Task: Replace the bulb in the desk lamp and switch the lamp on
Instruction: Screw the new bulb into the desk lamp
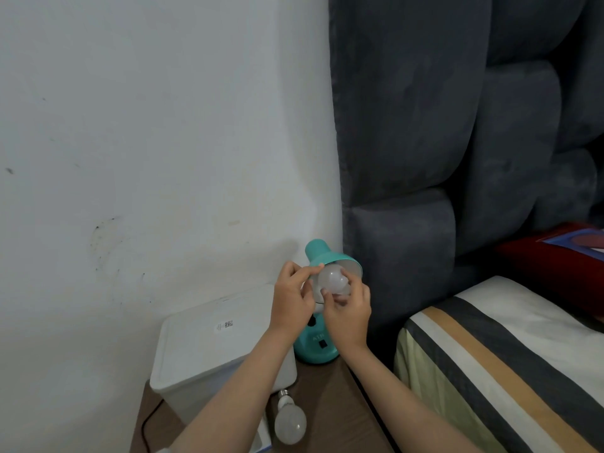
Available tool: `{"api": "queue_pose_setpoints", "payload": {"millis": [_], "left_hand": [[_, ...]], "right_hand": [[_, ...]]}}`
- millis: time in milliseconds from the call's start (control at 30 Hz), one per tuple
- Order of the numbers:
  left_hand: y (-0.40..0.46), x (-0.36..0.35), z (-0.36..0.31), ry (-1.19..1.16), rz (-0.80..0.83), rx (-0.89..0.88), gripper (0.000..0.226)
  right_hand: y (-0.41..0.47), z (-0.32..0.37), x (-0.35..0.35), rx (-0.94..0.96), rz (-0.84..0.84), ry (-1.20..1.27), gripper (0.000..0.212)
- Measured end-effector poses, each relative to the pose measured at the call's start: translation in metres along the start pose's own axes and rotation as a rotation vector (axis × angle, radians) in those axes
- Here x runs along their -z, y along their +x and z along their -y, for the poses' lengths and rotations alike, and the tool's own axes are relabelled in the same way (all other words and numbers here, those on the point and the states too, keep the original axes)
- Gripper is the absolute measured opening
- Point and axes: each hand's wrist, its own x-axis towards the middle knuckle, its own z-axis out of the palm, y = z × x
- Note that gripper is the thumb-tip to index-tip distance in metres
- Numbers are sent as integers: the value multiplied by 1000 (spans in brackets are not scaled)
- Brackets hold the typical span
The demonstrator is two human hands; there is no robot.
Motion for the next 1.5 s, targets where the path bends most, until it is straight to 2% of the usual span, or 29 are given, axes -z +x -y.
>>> {"api": "queue_pose_setpoints", "payload": {"millis": [167, 333, 567, 700, 800, 967, 1133, 1500], "left_hand": [[0, -1, -1, 7, 9, 1, 39], [-1, 0, -1, -7, 5, 10, 39], [-1, 0, 1, -9, 2, 19, 41], [-2, -1, 2, -18, 5, 13, 41], [-2, -2, 1, -23, -3, 15, 41], [-3, -1, 1, -18, -5, 8, 42], [-3, -1, 0, -26, -9, 10, 42], [-2, -4, 0, -3, -24, 9, 42]], "right_hand": [[1, 0, 1, -28, 5, -19, 47], [2, -2, 0, 118, 46, -76, 51], [8, 0, 2, -53, 5, 6, 50], [4, 0, 1, 42, 23, -26, 58], [1, -2, 0, 67, 9, -50, 50], [5, 5, 2, -137, -28, 53, 49], [-1, 5, 0, -13, -6, 2, 53], [6, -2, 2, -99, 15, 42, 52]]}}
